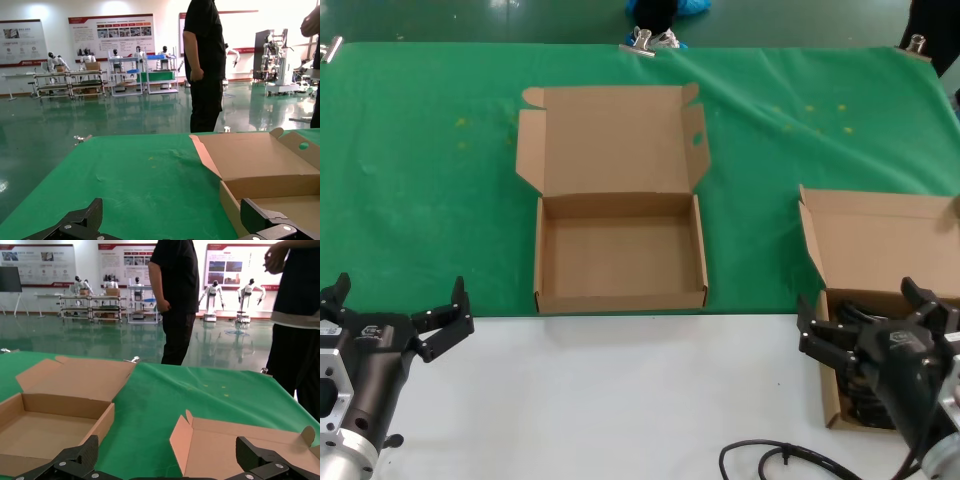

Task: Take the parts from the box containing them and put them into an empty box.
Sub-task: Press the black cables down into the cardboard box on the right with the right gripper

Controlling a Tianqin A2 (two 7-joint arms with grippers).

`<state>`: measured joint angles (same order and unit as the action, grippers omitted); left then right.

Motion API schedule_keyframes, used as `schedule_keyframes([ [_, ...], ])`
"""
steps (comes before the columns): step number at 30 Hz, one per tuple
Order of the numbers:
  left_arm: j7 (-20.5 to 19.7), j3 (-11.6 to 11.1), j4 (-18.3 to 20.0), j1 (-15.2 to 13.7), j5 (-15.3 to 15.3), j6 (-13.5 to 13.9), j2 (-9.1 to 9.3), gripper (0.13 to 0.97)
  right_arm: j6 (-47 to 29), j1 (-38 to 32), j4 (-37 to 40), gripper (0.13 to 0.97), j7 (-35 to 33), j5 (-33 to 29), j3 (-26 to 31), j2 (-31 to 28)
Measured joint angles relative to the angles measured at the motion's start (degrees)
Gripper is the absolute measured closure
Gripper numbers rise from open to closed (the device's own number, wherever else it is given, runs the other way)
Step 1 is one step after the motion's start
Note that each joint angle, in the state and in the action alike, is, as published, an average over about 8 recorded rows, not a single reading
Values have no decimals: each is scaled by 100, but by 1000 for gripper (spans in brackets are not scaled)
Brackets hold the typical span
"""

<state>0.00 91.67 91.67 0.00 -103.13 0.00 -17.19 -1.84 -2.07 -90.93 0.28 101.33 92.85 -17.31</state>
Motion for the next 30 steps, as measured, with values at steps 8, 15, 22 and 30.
schedule_keyframes([
  [8, 0, 0, 0, 0, 0, 0, 0, 132, 0, 0, 0, 129, 0, 0, 0, 0],
  [15, 0, 0, 0, 0, 0, 0, 0, 132, 0, 0, 0, 129, 0, 0, 0, 0],
  [22, 0, 0, 0, 0, 0, 0, 0, 132, 0, 0, 0, 129, 0, 0, 0, 0],
  [30, 0, 0, 0, 0, 0, 0, 0, 132, 0, 0, 0, 129, 0, 0, 0, 0],
])
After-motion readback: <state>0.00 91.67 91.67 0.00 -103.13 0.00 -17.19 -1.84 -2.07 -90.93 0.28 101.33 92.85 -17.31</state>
